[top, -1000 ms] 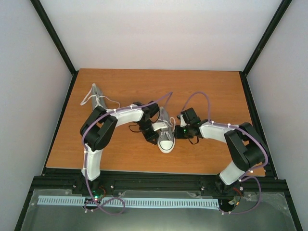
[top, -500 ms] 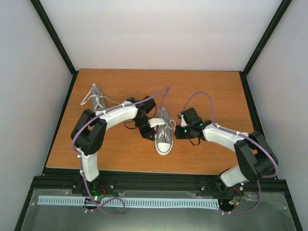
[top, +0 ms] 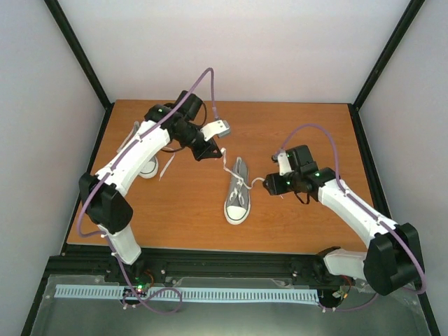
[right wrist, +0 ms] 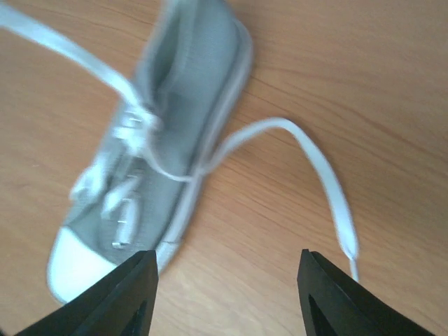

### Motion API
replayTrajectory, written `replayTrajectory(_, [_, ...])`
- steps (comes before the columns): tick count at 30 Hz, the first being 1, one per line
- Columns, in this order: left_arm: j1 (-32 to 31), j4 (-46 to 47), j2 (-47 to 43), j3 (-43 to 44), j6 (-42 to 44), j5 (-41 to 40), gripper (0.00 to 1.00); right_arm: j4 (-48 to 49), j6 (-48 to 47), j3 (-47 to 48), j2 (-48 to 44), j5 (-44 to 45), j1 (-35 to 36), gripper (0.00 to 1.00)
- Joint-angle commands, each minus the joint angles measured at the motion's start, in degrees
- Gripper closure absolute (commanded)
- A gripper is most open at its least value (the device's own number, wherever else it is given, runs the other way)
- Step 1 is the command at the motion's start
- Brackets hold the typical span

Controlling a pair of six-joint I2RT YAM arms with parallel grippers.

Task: Tie the shoes
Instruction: Wrap the shoelace around the shoelace.

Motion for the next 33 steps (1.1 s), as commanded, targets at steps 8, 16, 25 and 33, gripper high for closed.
replayTrajectory(8, [-0.32, -5.5, -0.81, 9.64, 1.74, 7.97, 0.99, 28.18, -23.75, 2.95, 5.81, -21.5, 6.19, 0.36])
replayTrajectory(16, [-0.3, -4.32, -0.76, 9.11, 0.93, 7.74, 0.99, 34.97, -23.99, 5.04, 16.29, -23.38, 6.32, 0.42])
replayTrajectory(25, [-0.25, -4.56, -0.32, 9.57, 1.3, 7.53, 0.99, 41.03, -20.3, 3.49, 18.02, -17.64, 6.32, 0.88])
replayTrajectory(33, [0.0, -4.79, 0.19, 9.09, 1.96, 8.08, 0.99, 41.39, -19.89, 3.2, 17.68, -16.41, 6.28, 0.97])
